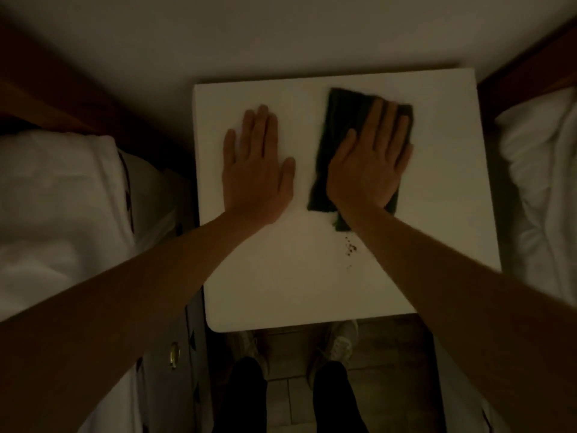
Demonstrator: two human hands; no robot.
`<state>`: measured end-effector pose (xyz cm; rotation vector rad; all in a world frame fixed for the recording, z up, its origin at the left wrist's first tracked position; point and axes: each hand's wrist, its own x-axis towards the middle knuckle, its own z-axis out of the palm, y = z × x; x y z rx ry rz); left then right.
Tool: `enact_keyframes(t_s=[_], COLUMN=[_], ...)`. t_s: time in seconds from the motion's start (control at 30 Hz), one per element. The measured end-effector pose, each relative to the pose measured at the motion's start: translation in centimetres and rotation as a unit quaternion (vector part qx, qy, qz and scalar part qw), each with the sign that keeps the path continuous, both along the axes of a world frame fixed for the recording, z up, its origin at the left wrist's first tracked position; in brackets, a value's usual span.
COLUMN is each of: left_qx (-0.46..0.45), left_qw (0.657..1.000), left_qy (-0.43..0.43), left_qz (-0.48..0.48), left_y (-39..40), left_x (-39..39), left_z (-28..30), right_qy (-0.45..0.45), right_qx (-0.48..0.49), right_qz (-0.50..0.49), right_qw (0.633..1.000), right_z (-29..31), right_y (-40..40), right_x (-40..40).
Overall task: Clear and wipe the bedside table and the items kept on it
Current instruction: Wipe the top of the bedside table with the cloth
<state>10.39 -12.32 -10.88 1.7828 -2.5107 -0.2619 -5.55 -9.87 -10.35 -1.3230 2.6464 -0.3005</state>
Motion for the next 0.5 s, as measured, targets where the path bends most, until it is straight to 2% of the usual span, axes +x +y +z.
enact_keyframes(t_s=[0.1, 0.17, 0.23, 0.3, 0.4, 0.5], left_qx=[-0.006, -0.005, 0.001, 0.007, 0.012, 0.014], left_qw=[1.000, 0.999, 0.996, 0.996, 0.989, 0.990], left_qy=[0.002, 0.022, 0.047, 0.083, 0.135, 0.135], left_qz=[0.001, -0.040, -0.072, -0.029, 0.061, 0.042], left_y=[0.2, 0.2, 0.3, 0.3, 0.3, 0.4], left_x=[0.0, -0.1, -0.3, -0.2, 0.2, 0.6], left_z=[0.1, 0.3, 0.6, 0.8, 1.1, 1.1], right_qy=[0.002, 0.001, -0.004, -0.006, -0.001, -0.002], right_qx=[0.010, 0.022, 0.034, 0.042, 0.031, 0.011], right_qz=[-0.087, -0.089, -0.041, 0.029, 0.176, 0.272], right_qw=[0.996, 0.996, 0.999, 0.999, 0.984, 0.962], right_z=[0.6, 1.2, 1.3, 1.0, 0.5, 0.0], right_y=[7.7, 13.4, 17.6, 18.9, 15.6, 9.4], right_x=[1.1, 3.5, 6.3, 7.9, 8.0, 6.7])
